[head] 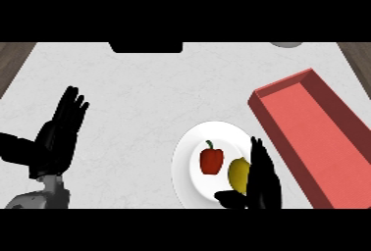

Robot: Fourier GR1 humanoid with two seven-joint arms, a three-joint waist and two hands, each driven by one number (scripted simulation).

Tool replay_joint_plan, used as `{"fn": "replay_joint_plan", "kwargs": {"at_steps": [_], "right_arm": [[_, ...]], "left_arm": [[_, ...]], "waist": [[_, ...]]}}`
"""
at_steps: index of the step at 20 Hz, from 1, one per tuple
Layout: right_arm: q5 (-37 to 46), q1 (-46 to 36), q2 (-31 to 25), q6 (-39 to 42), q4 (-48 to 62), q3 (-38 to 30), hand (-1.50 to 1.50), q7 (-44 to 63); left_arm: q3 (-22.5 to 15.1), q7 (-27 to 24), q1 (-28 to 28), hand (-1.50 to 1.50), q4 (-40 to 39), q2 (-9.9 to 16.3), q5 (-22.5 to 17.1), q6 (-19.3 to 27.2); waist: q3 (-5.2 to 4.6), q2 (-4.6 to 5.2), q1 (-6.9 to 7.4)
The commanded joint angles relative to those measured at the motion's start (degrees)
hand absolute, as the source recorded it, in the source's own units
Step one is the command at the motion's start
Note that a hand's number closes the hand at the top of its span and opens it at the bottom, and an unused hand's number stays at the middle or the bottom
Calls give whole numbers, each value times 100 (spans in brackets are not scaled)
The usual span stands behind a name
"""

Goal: Pick the lemon from the plate and place it in the cardboard box

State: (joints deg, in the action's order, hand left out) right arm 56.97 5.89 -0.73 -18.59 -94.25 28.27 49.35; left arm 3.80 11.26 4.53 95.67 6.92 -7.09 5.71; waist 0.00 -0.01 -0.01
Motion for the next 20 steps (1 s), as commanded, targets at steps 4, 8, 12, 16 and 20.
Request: {"fn": "replay_joint_plan", "kwargs": {"at_steps": [4, 8, 12, 16, 20], "right_arm": [[564, -150, 70, -8, 376, 369, 150, -31], [800, -276, -114, 332, 130, 192, 150, 72], [1257, -392, 24, 208, 126, 221, 150, 165], [1508, -393, 68, 1156, 325, 2221, 150, -617], [1405, -860, 71, 1742, 392, 3361, 150, -821]], "left_arm": [[209, -148, -3, 0, -236, 101, -144, -253], [-267, 126, 287, 0, -33, -330, 393, 347], [144, 398, -34, 0, 369, 55, -52, -54], [-25, 158, 197, 0, 26, -18, 99, -60], [67, 95, 298, 0, -283, -38, 7, -104]], "waist": [[-1, 0, 4], [0, -2, -11], [0, -6, 14], [-12, -25, 148], [-10, 8, 142]]}}
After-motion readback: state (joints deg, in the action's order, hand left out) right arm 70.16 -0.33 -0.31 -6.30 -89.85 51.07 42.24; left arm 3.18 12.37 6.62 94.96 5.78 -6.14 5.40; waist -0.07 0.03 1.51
